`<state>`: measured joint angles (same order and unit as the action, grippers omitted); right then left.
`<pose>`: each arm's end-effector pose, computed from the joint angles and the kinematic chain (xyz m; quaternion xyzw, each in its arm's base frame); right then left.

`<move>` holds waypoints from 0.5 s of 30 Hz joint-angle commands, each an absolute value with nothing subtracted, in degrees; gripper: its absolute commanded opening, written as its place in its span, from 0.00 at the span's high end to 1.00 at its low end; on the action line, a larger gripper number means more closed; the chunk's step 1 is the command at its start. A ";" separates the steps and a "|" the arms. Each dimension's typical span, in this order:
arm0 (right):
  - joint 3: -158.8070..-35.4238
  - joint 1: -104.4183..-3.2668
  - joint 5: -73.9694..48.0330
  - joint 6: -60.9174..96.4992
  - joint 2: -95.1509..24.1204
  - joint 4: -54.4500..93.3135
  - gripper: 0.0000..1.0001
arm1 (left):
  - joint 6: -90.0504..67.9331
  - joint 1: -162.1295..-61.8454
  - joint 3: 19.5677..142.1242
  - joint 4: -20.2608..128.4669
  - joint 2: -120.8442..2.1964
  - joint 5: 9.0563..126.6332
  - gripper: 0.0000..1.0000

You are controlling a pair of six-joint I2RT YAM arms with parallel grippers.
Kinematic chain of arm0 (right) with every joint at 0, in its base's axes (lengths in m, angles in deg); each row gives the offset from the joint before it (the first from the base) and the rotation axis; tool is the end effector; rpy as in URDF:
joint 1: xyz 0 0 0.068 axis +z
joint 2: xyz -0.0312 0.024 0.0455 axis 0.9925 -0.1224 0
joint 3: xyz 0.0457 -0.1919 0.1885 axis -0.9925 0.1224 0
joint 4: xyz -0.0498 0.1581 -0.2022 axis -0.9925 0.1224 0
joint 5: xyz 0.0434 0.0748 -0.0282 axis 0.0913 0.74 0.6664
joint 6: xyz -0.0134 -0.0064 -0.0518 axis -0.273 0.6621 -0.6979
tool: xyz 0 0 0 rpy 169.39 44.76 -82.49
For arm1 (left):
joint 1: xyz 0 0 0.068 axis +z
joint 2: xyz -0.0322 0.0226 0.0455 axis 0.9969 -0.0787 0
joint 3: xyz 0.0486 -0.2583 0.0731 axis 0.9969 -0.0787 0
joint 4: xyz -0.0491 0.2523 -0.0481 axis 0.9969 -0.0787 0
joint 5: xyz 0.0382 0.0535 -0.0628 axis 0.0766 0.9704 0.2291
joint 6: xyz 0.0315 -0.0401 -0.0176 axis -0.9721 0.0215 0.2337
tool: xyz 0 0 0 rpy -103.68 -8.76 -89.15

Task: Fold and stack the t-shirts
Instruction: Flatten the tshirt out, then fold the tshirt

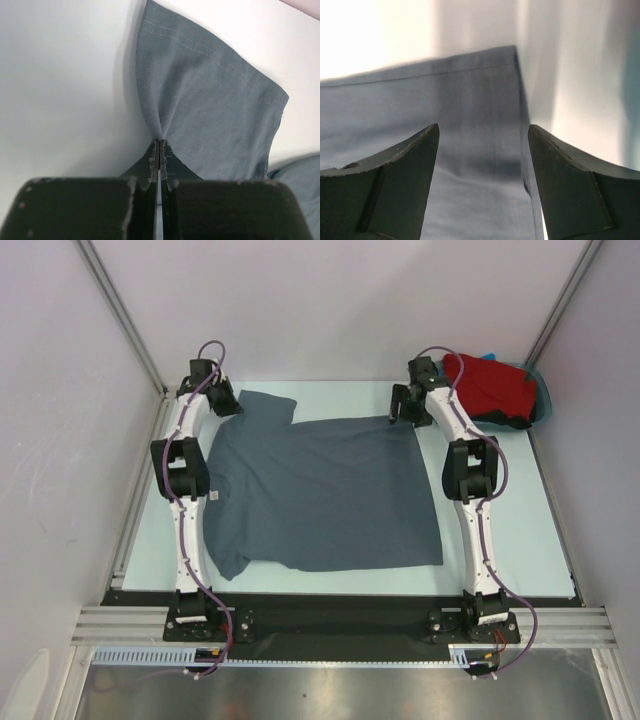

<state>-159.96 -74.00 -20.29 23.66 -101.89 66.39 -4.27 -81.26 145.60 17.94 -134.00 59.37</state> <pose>0.5476 0.0865 0.1852 0.0302 0.9572 0.0567 0.2823 0.5736 0.0321 0.1685 -0.1284 0.9138 -0.1789 0.3414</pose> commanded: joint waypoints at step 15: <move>-164.92 -73.39 -30.37 19.94 -108.07 63.66 0.53 | -5.68 -81.71 145.00 17.37 -127.27 57.91 1.00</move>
<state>-164.76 -72.49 -28.75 19.97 -107.03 63.89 -4.70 -81.26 145.16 17.04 -132.36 59.16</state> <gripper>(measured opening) 0.506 0.008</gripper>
